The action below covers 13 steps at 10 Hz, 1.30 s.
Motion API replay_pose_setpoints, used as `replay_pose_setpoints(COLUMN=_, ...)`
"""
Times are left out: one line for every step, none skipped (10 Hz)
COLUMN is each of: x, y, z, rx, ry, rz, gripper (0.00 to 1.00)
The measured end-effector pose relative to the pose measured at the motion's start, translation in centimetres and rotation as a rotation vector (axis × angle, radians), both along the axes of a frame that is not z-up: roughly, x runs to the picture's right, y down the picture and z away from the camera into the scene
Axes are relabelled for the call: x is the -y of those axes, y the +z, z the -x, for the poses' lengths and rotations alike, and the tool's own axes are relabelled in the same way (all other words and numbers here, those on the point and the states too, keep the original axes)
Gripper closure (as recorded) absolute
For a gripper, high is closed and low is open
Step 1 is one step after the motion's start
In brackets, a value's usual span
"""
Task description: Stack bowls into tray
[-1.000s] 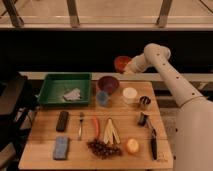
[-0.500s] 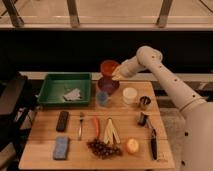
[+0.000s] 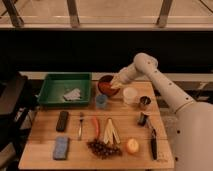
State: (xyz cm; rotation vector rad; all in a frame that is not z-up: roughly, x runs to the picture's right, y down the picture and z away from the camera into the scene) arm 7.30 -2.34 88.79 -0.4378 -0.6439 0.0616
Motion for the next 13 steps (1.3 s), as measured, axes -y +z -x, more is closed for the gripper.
replay_pose_setpoints(x=-0.14, y=0.62, z=-0.36, rx=0.000, ry=0.010, rz=0.015, gripper=0.33)
replay_pose_setpoints(x=-0.13, y=1.05, z=-0.65, rx=0.004, ry=0.027, rz=0.030, gripper=0.33)
replay_pose_setpoints(x=-0.03, y=1.25, z=-0.97, rx=0.005, ry=0.039, rz=0.037, gripper=0.33)
replay_pose_setpoints(x=-0.07, y=1.25, z=-1.10, rx=0.004, ry=0.039, rz=0.038, gripper=0.33)
replay_pose_setpoints(x=-0.06, y=1.26, z=-1.08, rx=0.004, ry=0.039, rz=0.038, gripper=0.33)
replay_pose_setpoints(x=-0.06, y=1.27, z=-0.99, rx=0.005, ry=0.038, rz=0.038, gripper=0.33)
replay_pose_setpoints(x=-0.06, y=1.27, z=-0.95, rx=0.005, ry=0.037, rz=0.038, gripper=0.33)
replay_pose_setpoints(x=-0.05, y=1.27, z=-0.96, rx=0.005, ry=0.037, rz=0.038, gripper=0.33)
replay_pose_setpoints(x=-0.06, y=1.27, z=-1.02, rx=0.004, ry=0.038, rz=0.038, gripper=0.33)
replay_pose_setpoints(x=-0.06, y=1.27, z=-1.01, rx=0.004, ry=0.038, rz=0.038, gripper=0.33)
replay_pose_setpoints(x=-0.06, y=1.28, z=-0.97, rx=0.005, ry=0.038, rz=0.038, gripper=0.33)
replay_pose_setpoints(x=-0.06, y=1.27, z=-0.93, rx=0.005, ry=0.037, rz=0.038, gripper=0.33)
replay_pose_setpoints(x=-0.09, y=1.29, z=-0.93, rx=0.005, ry=0.035, rz=0.037, gripper=0.33)
